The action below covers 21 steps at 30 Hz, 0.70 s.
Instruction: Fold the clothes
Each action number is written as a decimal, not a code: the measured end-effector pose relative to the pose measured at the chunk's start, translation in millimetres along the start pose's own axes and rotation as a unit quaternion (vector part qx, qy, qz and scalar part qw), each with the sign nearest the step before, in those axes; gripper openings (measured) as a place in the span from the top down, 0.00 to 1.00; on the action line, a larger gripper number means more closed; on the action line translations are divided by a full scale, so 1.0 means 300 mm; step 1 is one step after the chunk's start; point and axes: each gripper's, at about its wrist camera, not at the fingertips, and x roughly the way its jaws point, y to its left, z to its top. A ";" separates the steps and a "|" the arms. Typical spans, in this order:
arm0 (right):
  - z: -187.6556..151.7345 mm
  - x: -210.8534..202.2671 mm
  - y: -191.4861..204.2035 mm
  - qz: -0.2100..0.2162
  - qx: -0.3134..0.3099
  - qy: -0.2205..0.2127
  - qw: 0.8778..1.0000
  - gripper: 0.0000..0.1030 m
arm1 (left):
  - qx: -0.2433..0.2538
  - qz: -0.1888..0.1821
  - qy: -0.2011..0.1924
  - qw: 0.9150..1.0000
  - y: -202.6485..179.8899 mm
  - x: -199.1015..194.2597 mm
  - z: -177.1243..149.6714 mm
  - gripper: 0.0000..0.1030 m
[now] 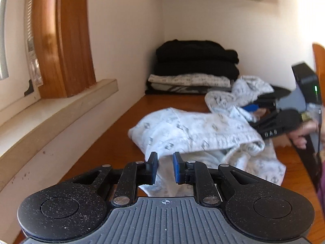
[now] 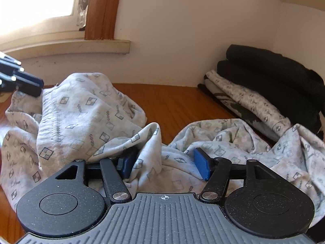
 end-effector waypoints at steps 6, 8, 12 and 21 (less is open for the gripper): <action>0.012 0.024 0.010 0.000 0.000 0.002 1.000 0.39 | 0.024 0.028 -0.003 0.999 -0.044 0.014 -0.015 0.54; 0.009 0.026 0.015 -0.003 -0.001 -0.001 1.000 0.39 | 0.034 0.043 -0.006 0.998 -0.057 0.013 -0.017 0.47; 0.001 0.025 0.023 -0.008 -0.003 -0.008 1.000 0.39 | 0.047 0.064 -0.012 0.997 -0.078 0.016 -0.020 0.42; -0.002 0.024 0.016 -0.003 0.002 -0.012 1.000 0.39 | 0.068 0.085 -0.028 0.994 -0.107 0.041 -0.013 0.34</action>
